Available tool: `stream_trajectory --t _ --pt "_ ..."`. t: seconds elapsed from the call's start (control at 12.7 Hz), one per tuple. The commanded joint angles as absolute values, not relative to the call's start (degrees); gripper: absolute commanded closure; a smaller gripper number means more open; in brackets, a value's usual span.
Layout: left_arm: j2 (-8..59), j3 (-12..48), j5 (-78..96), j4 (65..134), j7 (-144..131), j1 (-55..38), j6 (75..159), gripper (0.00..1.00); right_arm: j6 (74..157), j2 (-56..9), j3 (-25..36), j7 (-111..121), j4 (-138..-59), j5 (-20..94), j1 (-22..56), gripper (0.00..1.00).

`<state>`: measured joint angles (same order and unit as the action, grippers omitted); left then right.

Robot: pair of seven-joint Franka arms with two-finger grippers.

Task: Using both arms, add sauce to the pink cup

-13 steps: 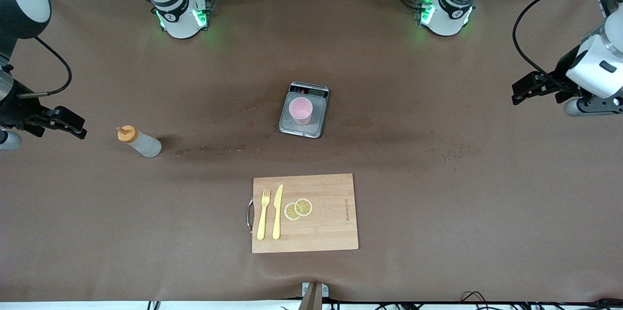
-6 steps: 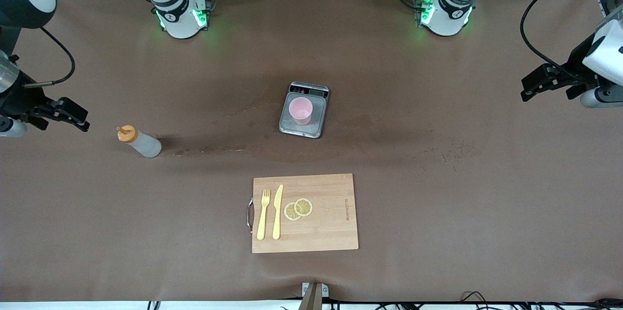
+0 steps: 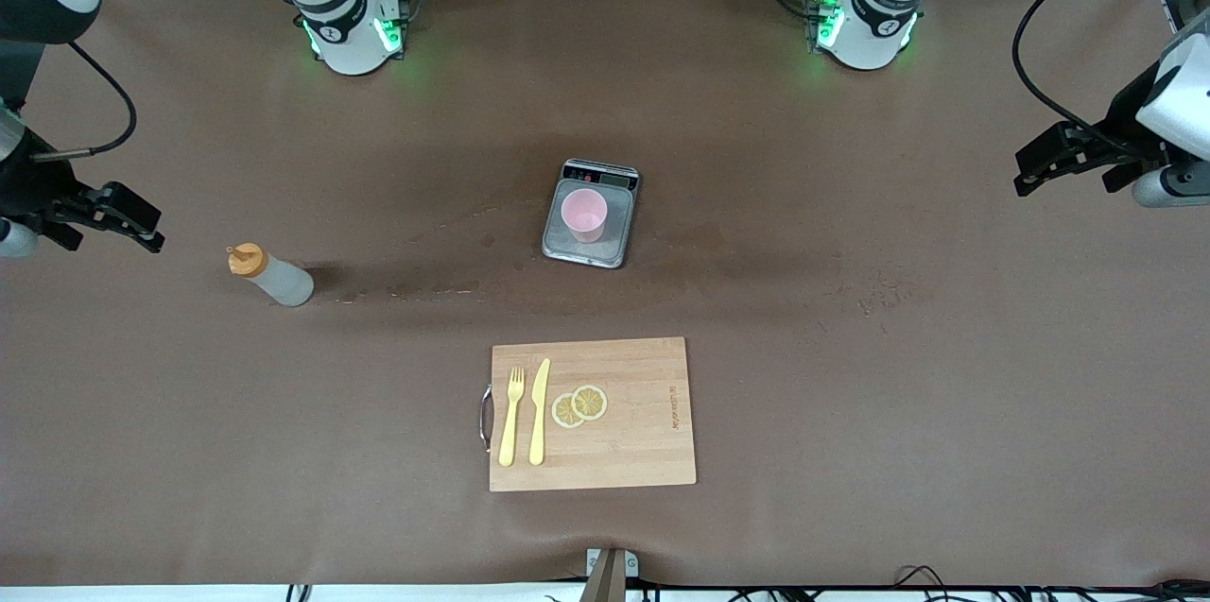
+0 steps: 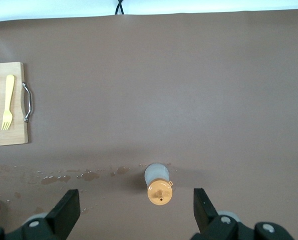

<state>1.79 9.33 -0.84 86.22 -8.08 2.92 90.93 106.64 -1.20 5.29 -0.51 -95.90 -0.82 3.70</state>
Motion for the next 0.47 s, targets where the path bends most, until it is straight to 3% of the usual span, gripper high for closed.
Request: stream_trajectory --t 0.0,0.39 --pt "1.85 9.32 0.26 84.99 -7.47 3.08 89.21 0.00 106.52 -0.53 4.84 0.35 -94.75 -2.10 3.95 0.00" --pt "1.93 9.32 0.62 84.99 -7.47 3.08 88.07 0.00 105.48 -2.45 4.92 0.97 -89.67 -2.46 3.25 0.00"
